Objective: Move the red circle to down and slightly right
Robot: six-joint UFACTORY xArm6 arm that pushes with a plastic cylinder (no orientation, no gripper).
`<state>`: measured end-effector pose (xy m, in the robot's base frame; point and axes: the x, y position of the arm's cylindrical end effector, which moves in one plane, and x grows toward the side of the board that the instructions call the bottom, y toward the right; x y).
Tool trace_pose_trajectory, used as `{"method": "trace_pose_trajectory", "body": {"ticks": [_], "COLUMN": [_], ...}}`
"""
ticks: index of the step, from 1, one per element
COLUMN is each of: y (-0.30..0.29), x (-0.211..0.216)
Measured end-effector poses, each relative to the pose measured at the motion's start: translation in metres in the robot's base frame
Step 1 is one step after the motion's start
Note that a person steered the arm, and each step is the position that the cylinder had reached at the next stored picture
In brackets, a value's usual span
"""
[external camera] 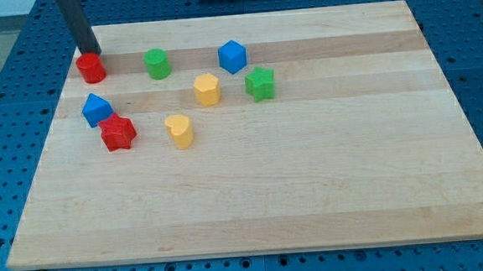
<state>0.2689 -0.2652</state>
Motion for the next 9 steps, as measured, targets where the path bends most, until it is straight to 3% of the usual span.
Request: {"method": "trace_pose_trajectory", "body": {"ticks": [7,9], "y": [-0.014,0.008], "x": [0.046,0.048]}}
